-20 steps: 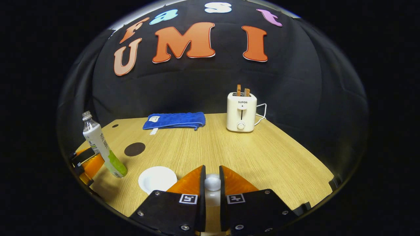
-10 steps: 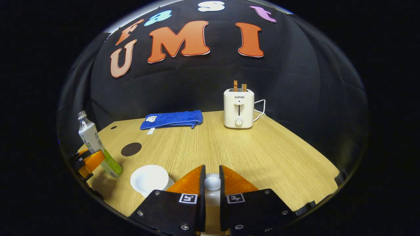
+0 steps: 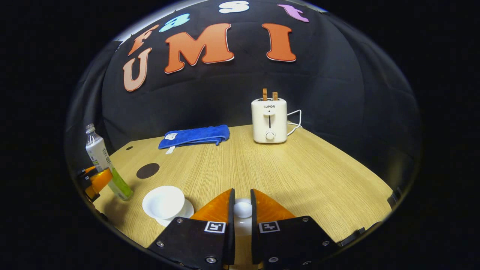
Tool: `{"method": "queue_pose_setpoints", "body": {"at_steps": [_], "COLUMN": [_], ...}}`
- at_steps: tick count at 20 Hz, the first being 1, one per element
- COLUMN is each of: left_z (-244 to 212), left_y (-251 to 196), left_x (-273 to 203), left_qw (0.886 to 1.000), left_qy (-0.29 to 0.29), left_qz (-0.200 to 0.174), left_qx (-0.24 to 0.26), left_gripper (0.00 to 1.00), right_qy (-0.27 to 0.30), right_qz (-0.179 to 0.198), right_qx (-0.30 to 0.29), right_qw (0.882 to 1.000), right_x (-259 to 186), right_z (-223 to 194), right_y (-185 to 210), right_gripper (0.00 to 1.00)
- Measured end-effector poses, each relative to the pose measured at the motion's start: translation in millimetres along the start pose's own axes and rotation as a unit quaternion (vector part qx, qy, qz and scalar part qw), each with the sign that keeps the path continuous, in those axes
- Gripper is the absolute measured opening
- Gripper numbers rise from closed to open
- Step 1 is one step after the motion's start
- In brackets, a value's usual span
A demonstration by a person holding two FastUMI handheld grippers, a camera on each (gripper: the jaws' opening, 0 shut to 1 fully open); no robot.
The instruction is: Open the teacup lid with one hand, grasp the water bottle and pour water into the teacup with the other hand; after pouring, place the water bottle on the coaster and then close the teacup lid.
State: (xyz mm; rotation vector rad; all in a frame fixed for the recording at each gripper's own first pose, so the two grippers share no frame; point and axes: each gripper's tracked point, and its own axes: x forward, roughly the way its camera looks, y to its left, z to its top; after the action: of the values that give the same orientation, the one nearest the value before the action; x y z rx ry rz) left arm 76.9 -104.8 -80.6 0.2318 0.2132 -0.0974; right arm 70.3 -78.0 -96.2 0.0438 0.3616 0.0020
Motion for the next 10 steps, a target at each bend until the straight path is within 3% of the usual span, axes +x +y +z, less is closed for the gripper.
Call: {"method": "queue_pose_setpoints", "body": {"at_steps": [6,10], "left_z": [22,7], "left_y": [-20,-28], "left_x": [-8,-1], "left_qw": [0.993,0.979], "left_qy": [-0.005,0.03], "left_qz": [-0.042,-0.066], "left_qx": [0.113,0.192], "left_gripper": [0.6,0.6], "right_qy": [-0.012,-0.019], "right_qz": [-0.001,0.007], "right_qx": [-0.002,0.001], "right_qw": [1.0,1.0], "right_x": [-5,-10], "right_z": [4,9], "right_y": [-4,-1], "right_gripper": [0.18,0.18]}}
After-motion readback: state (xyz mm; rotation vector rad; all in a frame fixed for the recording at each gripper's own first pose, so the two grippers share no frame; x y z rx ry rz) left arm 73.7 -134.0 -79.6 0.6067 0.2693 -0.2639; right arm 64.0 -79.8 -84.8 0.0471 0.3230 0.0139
